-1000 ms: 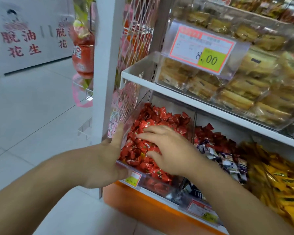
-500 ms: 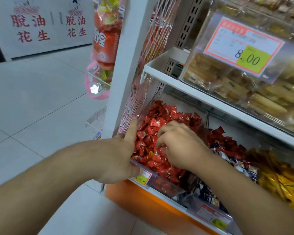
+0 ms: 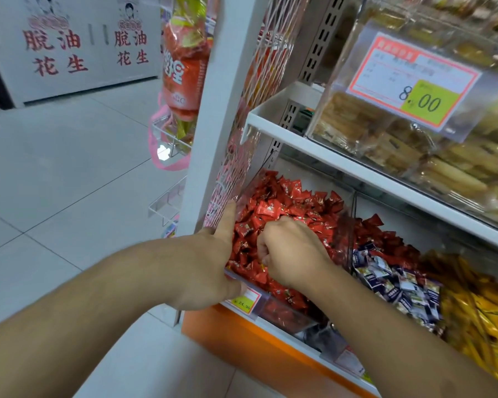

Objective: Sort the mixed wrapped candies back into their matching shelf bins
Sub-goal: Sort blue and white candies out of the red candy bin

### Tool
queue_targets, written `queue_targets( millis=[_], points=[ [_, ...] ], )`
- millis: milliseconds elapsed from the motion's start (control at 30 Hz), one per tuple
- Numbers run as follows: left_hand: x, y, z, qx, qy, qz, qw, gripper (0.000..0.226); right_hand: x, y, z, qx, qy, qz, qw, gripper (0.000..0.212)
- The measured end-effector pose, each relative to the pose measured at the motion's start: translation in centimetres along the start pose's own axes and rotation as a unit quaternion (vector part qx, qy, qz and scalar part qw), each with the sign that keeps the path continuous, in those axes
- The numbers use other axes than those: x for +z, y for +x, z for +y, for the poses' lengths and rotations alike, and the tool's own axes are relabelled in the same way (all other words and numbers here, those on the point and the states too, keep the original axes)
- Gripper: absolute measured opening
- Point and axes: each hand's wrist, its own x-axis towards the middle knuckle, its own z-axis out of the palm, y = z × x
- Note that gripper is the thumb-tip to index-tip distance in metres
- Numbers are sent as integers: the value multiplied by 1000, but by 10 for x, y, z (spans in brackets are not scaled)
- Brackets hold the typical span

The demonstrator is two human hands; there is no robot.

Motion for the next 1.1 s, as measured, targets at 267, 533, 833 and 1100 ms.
queue_targets(
  millis=[267, 533, 833, 1100],
  points=[
    [-5, -3, 10, -5, -18, -10, 1000, 118, 8, -2, 16, -13, 33, 26, 999, 21],
    [-2, -5, 11, -11, -13, 10, 1000, 118, 15, 4, 11, 9, 75, 7, 997, 18],
    [-4, -4, 11, -13, -21, 4, 1000, 119, 17, 8, 12, -17, 83, 12, 996, 16],
    [0, -3, 11, -5, -35, 49, 998, 114, -10, -7, 28, 8, 229, 85, 970, 20]
  ],
)
